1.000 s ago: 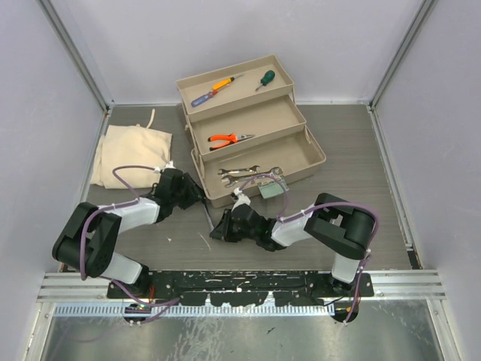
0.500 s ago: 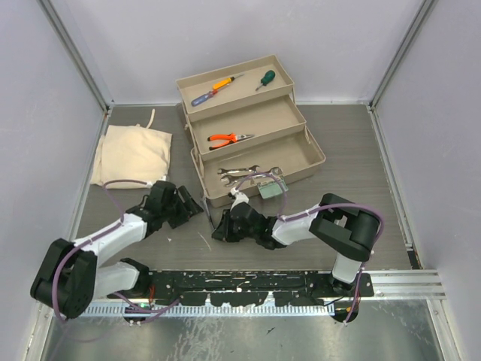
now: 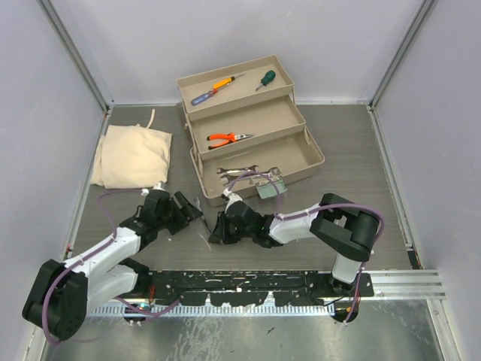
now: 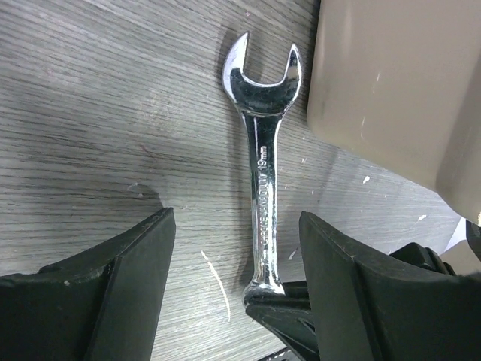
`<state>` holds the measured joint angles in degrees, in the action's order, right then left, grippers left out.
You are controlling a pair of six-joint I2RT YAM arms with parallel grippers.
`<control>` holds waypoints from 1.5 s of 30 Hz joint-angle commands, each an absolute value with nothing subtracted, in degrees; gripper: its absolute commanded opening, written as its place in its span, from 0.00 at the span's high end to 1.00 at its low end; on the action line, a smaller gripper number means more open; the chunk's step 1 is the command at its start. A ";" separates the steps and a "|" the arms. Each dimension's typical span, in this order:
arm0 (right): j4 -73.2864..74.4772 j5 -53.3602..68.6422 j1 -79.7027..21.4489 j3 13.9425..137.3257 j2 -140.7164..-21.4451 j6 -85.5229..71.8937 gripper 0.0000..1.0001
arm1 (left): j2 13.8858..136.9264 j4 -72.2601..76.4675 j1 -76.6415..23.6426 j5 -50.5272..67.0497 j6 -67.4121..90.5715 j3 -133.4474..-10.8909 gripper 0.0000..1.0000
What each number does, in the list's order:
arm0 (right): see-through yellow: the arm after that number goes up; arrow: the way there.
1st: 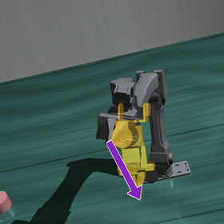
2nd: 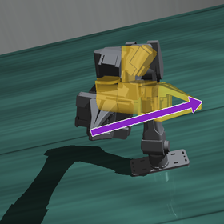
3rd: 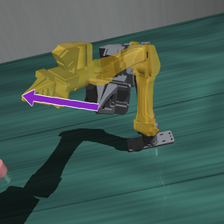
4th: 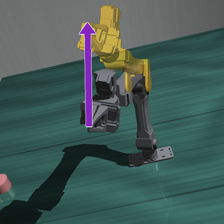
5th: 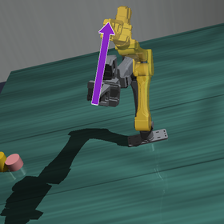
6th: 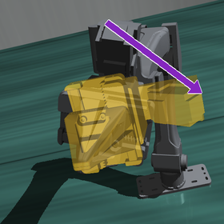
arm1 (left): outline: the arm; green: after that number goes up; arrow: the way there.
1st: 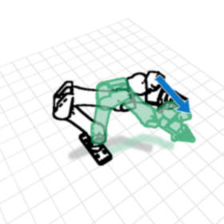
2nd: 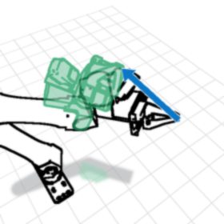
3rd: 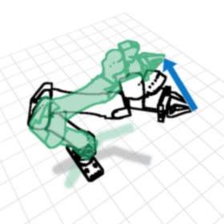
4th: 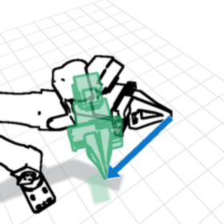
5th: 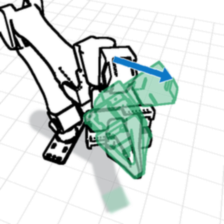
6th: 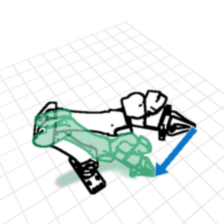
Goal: Sort the tools into containers
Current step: Pick up the wrench from the center of the board.
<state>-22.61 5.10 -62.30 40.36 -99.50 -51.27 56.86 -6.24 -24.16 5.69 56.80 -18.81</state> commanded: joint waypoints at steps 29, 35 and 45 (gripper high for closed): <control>-31.95 8.74 -63.63 42.27 -92.44 -50.58 0.99 | 54.43 -2.46 -24.43 7.33 62.47 -19.77 0.96; -25.96 5.63 -63.63 42.42 -88.27 -46.80 0.65 | 47.36 -13.86 -24.47 2.46 58.66 -23.90 1.00; -9.93 -7.75 -63.64 41.13 -73.34 -40.34 0.46 | 40.29 -31.47 -24.43 -3.38 43.76 -39.10 1.00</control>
